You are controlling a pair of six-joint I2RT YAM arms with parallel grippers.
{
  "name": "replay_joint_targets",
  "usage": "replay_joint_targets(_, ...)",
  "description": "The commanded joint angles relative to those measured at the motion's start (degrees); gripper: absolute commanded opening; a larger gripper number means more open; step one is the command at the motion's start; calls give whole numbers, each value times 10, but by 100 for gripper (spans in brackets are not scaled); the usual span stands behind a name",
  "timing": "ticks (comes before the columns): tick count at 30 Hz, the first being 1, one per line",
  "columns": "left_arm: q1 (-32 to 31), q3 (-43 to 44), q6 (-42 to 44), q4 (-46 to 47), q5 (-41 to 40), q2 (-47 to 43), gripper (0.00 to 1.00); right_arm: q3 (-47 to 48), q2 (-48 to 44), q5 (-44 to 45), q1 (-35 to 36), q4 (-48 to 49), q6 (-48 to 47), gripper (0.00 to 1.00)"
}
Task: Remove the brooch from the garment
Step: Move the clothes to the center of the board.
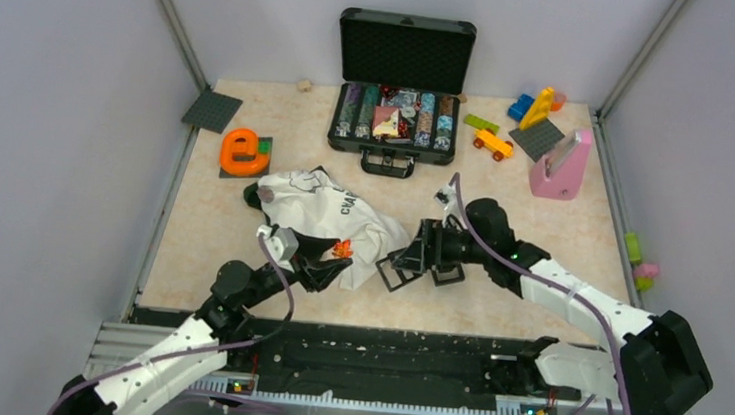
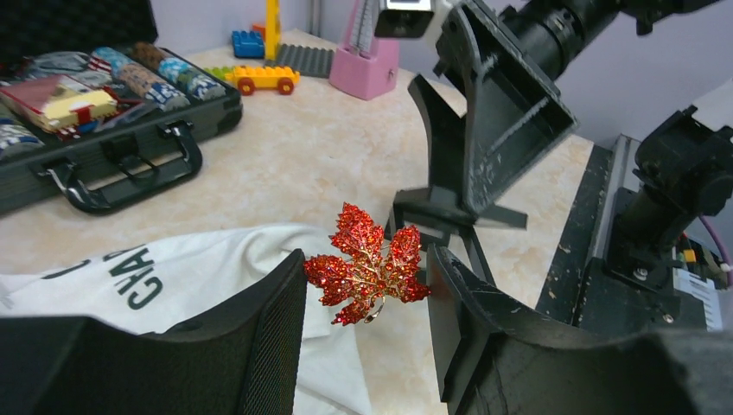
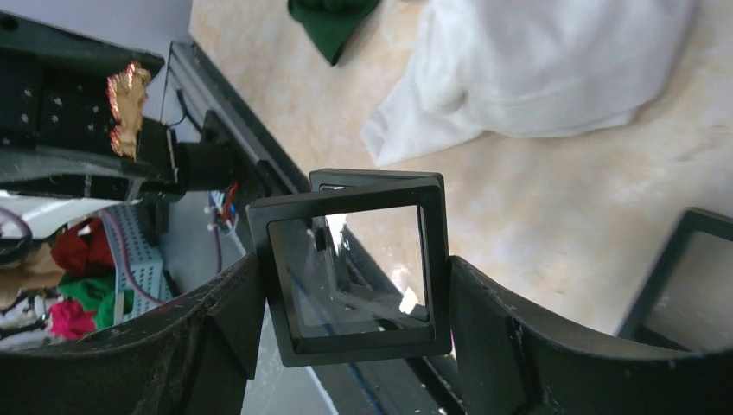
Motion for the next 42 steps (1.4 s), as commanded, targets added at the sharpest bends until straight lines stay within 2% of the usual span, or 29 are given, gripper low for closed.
replay_joint_targets(1,-2,35,7,-91,-58,-74,32,-4,25,18,62,87,50,48)
replay_joint_targets(8,-2,43,13,-158,-105,-140,31,16,145,47,153,183,95,47)
replay_joint_targets(12,-2,50,18,-186,-119,-164,30,25,218,40,173,255,129,44)
replay_joint_targets(17,-2,59,20,-215,-132,-193,30,64,301,39,187,289,139,43)
replay_joint_targets(20,-2,58,20,-221,-134,-201,30,103,341,48,187,284,131,43)
replay_joint_targets(24,-2,59,20,-231,-140,-210,30,178,388,77,183,232,101,43)
replay_joint_targets(31,-2,62,25,-245,-146,-225,29,280,482,85,128,217,72,43)
replay_joint_targets(36,-2,58,24,-246,-141,-226,29,341,494,77,101,179,39,42)
replay_joint_targets(42,-2,37,16,-203,-123,-202,29,287,413,74,99,163,37,42)
